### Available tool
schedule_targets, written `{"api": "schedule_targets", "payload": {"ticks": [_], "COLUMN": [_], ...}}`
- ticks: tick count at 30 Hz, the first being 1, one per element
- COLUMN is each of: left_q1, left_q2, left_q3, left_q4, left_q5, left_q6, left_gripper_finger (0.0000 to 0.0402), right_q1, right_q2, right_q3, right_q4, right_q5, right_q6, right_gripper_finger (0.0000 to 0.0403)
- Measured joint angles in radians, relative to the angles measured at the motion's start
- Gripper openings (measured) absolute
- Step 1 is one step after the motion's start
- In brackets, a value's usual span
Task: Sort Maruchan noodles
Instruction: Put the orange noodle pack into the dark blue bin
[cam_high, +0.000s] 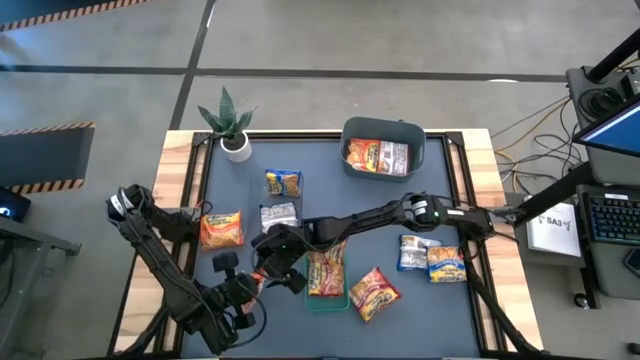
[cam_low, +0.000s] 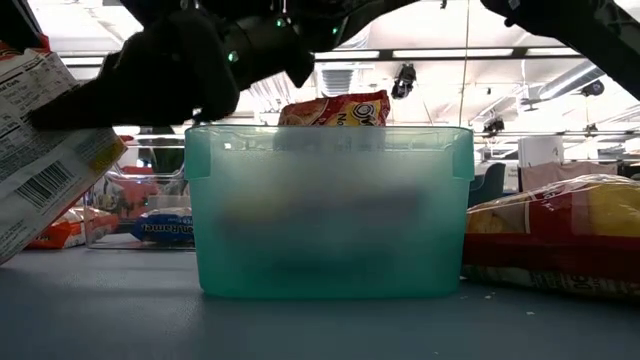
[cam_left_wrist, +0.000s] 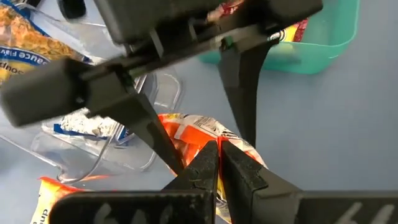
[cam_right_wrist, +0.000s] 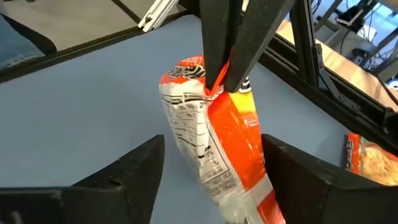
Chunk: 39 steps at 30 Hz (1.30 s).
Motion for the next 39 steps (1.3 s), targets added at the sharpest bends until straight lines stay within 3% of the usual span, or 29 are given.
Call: {"api": "schedule_targets", "payload": {"ticks": [10, 15, 20, 28, 39], "left_q1": [0.002, 0.002, 0.002, -0.027, -0.119], "left_q2": [0.000, 0.000, 0.000, -0.001, -0.012], "left_q3": [0.000, 0.000, 0.027, 0.236, 0.308], "left_q4": [0.003, 0.001, -0.033, -0.272, -0.407], "left_q5": [0.000, 0.000, 0.002, -0.063, -0.339], "left_q6": [-0.002, -0.016, -0.017, -0.010, -0.009], "left_gripper_finger": [0.0001, 0.0029, 0.0086, 0.0163, 0.0178], "right_q1": [0.003, 0.003, 0.003, 0.003, 0.003], "right_q2": [0.000, -0.002, -0.009, -0.033, -0.133], "right_q3": [0.000, 0.000, 0.000, -0.001, -0.002], "right_q4": [-0.011, -0.023, -0.046, -0.092, -0.206], "right_q5": [0.001, -0.001, -0.002, -0.027, -0.131], "right_q6": [-0.021, -0.021, -0.012, 0.012, 0.041], "right_gripper_finger": [0.0139, 0.0102, 0.0101, 0.0098, 0.0098]}}
